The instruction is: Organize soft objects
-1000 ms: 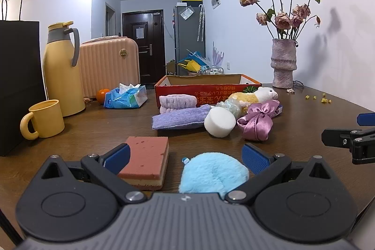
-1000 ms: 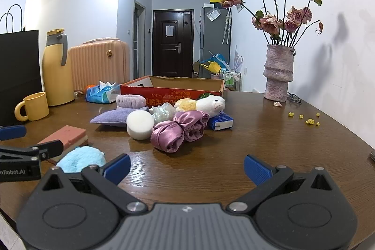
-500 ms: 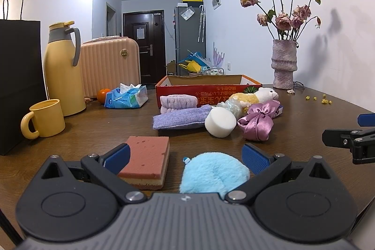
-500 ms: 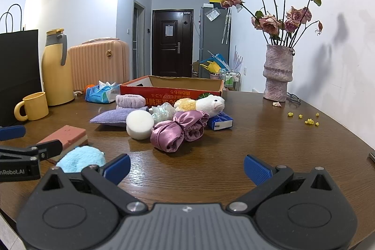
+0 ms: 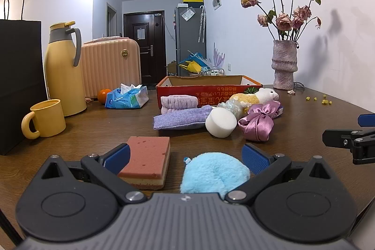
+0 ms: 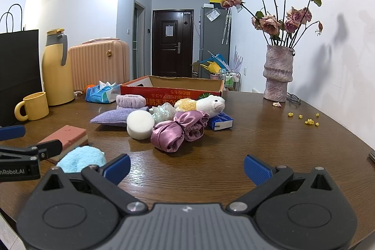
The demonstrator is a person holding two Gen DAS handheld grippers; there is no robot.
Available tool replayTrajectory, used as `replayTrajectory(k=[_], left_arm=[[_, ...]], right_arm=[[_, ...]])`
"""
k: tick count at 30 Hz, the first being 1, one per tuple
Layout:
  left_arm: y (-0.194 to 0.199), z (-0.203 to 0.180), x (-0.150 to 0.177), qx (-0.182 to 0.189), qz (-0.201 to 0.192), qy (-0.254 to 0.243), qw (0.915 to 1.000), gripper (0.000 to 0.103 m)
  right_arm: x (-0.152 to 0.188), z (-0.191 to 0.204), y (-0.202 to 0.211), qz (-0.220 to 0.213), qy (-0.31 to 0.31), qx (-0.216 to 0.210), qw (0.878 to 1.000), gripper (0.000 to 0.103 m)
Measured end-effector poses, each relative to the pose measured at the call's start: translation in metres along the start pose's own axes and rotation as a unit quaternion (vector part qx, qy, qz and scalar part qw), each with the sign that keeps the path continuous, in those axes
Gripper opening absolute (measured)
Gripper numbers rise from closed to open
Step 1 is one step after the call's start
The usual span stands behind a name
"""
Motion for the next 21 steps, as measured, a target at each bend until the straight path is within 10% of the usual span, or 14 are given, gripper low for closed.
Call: replayTrajectory(k=[21], left_arm=[[0.0009,0.0008,0.0003,0.000,-0.001,0.001,1.0000,0.103]], right_arm=[[0.0001,0.0018,0.0005,0.000,0.001,0.000,1.000,0.103]])
Point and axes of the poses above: each gripper's, at about its wrist camera, not at the fingertips, and y roughly against the way its jaws point, z to its left, x to its underside, the point moved 10 cm from there along -y, roughly the way its jaws point, and after that the axes turned 5 degrees about z, right-handed, at the moved point
